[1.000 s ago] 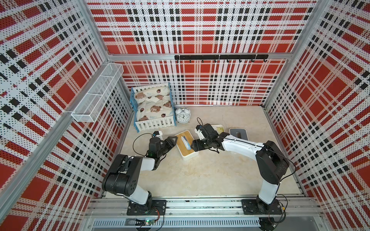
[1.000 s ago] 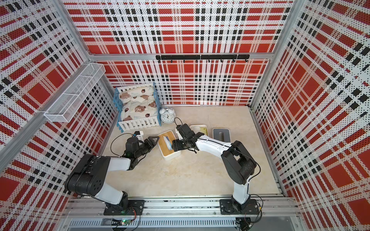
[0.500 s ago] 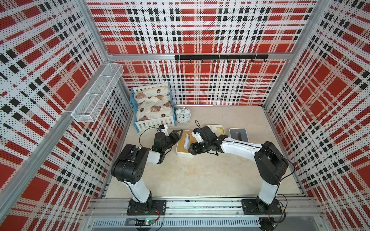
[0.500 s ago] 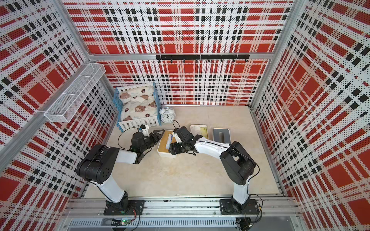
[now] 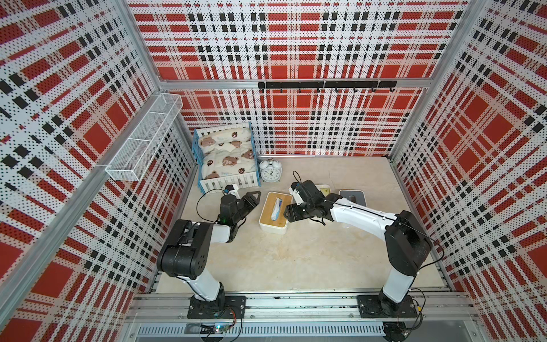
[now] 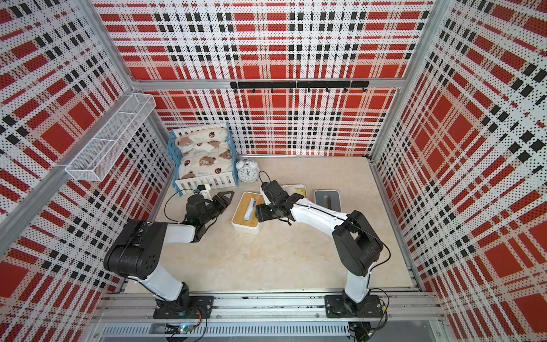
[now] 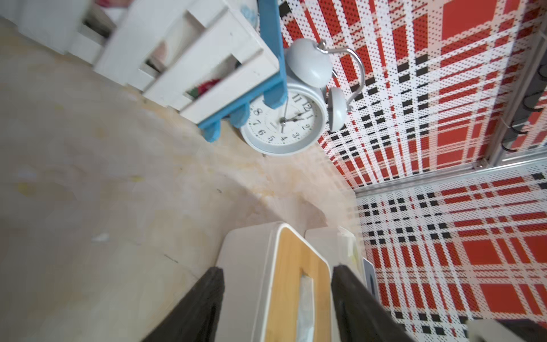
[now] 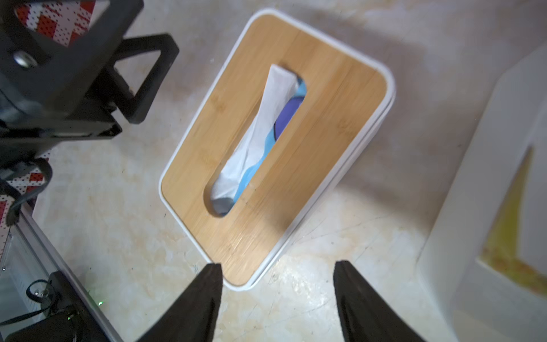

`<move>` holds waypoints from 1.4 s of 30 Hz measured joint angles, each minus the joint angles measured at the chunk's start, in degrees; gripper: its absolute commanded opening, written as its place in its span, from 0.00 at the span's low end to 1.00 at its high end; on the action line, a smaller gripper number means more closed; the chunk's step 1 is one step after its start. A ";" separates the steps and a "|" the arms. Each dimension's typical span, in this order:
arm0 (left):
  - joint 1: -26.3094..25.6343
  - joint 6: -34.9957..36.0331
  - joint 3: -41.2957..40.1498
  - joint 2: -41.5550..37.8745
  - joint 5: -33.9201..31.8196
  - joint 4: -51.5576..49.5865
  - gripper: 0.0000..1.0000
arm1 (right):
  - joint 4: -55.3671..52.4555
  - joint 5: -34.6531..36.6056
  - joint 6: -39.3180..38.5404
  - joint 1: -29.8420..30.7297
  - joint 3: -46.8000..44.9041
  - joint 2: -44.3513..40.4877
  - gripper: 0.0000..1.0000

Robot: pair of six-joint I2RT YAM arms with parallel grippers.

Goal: Put the tissue paper into the tissue box
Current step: Adjust the tissue box at the center of the board.

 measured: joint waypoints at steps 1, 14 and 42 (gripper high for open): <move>0.11 1.07 0.13 -0.57 -0.61 -1.57 0.64 | 0.04 0.35 -0.11 -0.68 0.57 0.00 0.68; -6.12 16.37 9.25 -2.67 -14.73 -23.26 0.65 | -0.90 4.17 -2.12 -2.80 10.54 9.25 0.52; -11.52 20.52 10.27 -4.11 -20.15 -33.75 0.64 | -3.80 3.02 -4.70 -2.38 16.52 16.90 0.46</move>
